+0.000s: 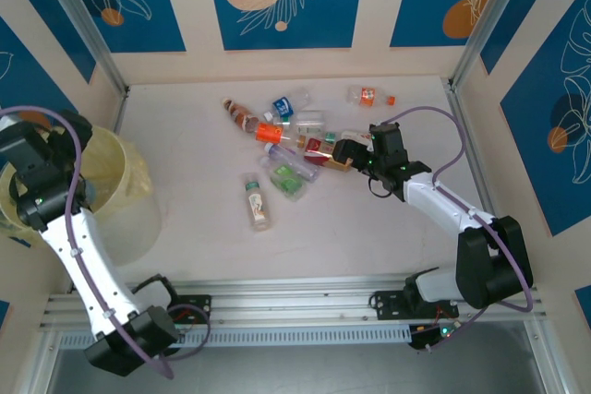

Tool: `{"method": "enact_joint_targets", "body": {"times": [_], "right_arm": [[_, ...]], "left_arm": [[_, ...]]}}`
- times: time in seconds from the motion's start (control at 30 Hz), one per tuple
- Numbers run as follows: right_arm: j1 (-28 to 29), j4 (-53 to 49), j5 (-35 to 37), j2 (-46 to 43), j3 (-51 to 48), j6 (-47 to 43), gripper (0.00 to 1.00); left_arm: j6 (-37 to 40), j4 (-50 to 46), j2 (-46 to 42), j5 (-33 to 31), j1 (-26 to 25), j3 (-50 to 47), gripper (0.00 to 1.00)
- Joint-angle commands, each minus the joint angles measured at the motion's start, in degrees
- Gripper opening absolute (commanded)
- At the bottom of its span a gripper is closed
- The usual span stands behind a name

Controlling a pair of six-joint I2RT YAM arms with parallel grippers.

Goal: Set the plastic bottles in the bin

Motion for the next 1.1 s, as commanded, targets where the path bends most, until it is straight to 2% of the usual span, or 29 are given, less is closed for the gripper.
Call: {"method": "enact_joint_targets", "body": {"times": [0.0,0.27,0.4,0.5,0.7,0.8,1.07], "right_arm": [[-0.2,2.7,-1.7,-0.9,-1.3,0.5,0.99],[0.0,6.9,-4.2,-3.2,-3.9,-1.3,0.99],[0.2,9.0,-2.9,-5.1,-5.5,-1.5,0.99],[0.1,9.4,-2.4,-6.2,-6.2,-1.7,0.99],[0.0,8.0,-1.1,-6.8,-6.4,-1.3,0.99],[0.0,7.6,-0.2,-7.0,-6.6,-0.9,0.99],[-0.2,6.8,0.9,-6.9,-7.2,-0.5,0.99]], "left_arm": [[4.8,-2.6,0.8,-4.6,-7.6,5.4,1.0],[11.0,-5.6,5.8,-19.4,-32.7,14.4,1.0],[14.8,-5.5,9.7,-29.8,-47.6,16.3,1.0],[16.8,-4.7,13.2,-35.1,-56.0,16.1,1.0],[12.3,-1.7,19.1,-30.9,-62.6,10.9,1.0],[10.2,-1.5,22.1,-31.7,-65.5,8.6,1.0],[2.9,2.4,24.8,-24.2,-67.1,-2.0,1.0]]}}
